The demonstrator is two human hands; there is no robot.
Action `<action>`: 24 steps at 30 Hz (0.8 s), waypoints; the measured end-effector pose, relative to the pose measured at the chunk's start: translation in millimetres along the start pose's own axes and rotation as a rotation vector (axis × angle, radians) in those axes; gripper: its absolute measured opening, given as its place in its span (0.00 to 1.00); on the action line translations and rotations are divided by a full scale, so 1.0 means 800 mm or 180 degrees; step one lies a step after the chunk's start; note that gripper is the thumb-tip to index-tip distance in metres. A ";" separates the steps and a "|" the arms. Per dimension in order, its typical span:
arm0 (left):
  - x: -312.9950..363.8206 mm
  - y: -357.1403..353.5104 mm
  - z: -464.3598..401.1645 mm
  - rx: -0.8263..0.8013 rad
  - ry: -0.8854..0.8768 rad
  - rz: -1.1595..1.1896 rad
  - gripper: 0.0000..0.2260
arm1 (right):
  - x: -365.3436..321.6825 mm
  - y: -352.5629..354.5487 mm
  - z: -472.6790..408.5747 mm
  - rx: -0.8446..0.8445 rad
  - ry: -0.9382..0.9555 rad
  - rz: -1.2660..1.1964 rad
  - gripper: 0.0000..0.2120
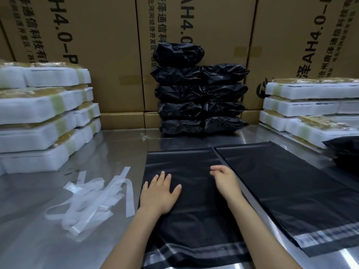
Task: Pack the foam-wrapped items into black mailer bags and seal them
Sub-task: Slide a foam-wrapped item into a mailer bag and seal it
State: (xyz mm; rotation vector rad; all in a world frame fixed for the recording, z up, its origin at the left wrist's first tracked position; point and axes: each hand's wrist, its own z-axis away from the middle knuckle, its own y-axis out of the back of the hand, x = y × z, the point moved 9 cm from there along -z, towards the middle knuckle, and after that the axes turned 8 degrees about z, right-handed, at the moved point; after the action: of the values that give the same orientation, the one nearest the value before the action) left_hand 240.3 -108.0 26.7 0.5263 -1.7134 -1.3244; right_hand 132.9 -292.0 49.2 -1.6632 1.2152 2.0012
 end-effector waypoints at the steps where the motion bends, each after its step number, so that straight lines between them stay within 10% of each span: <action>1: -0.007 0.003 -0.002 -0.0001 -0.0006 -0.0007 0.30 | 0.010 0.006 -0.003 -0.0029 -0.0139 -0.0133 0.10; 19: -0.022 0.010 -0.004 0.0058 0.0043 -0.0071 0.29 | 0.039 0.096 -0.049 0.0684 -0.0108 0.1625 0.16; 24: -0.020 0.008 -0.009 0.0085 -0.0014 -0.0049 0.29 | 0.032 0.101 -0.045 0.0875 0.0225 0.0898 0.19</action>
State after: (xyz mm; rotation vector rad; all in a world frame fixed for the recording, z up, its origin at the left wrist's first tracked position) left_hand 255.8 -97.6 27.0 0.5531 -1.7360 -1.3159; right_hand 96.1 -375.4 60.8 -1.5076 1.7466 1.8286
